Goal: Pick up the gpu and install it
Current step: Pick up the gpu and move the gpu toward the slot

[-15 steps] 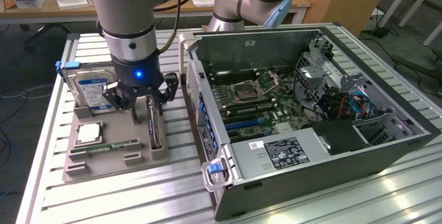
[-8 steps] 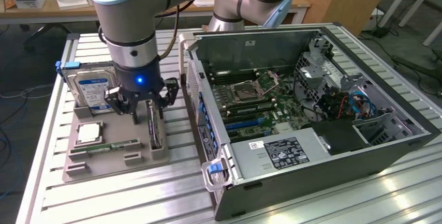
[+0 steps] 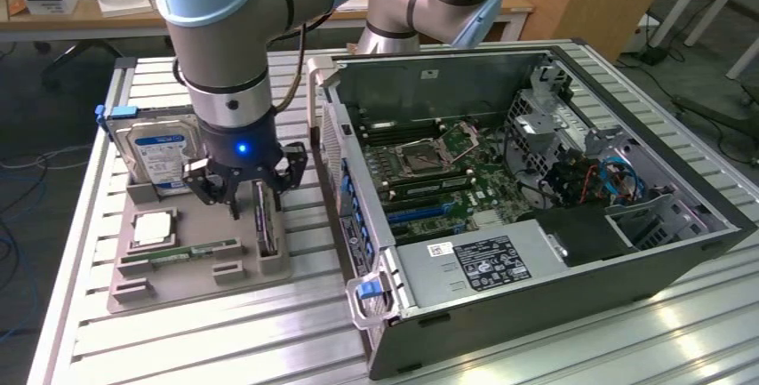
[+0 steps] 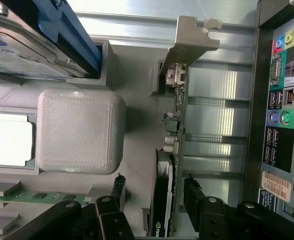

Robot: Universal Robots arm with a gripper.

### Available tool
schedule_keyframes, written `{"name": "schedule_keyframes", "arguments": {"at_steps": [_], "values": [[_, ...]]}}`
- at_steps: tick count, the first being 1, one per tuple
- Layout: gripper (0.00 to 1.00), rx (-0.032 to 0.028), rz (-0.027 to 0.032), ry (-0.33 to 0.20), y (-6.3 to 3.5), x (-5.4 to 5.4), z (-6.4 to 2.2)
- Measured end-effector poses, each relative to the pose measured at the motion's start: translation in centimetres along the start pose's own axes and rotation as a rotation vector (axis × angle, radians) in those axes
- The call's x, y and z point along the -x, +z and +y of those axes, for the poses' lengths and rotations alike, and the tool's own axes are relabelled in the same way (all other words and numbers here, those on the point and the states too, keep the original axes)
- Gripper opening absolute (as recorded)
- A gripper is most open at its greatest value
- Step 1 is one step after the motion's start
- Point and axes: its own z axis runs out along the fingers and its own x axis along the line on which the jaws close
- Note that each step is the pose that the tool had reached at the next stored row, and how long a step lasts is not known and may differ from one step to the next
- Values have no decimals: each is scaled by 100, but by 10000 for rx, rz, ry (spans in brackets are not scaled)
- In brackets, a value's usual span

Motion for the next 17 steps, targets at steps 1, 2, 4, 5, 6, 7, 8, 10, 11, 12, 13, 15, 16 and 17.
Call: {"name": "schedule_keyframes", "arguments": {"at_steps": [1, 2, 4, 5, 6, 7, 8, 10, 11, 12, 13, 15, 16, 17], "values": [[59, 0, 0, 1, 17, 0, 0], [59, 0, 0, 1, 24, 0, -1], [59, -1, 1, 2, 24, -1, -1], [59, -1, 0, 2, 24, 0, -1], [59, -1, 0, 1, 24, 0, -1], [59, 0, 0, 1, 25, 0, -1], [59, 1, -2, 0, 27, 7, -1], [59, 1, -2, 8, 31, 20, -2], [59, 1, -3, 26, 32, 27, -2], [59, 1, -3, 42, 33, 28, -2], [59, -1, -1, 45, 32, 29, -2], [59, -2, -1, 49, 31, 29, -2], [59, -1, -2, 48, 32, 30, -2], [59, -1, -2, 48, 32, 30, -2]]}}
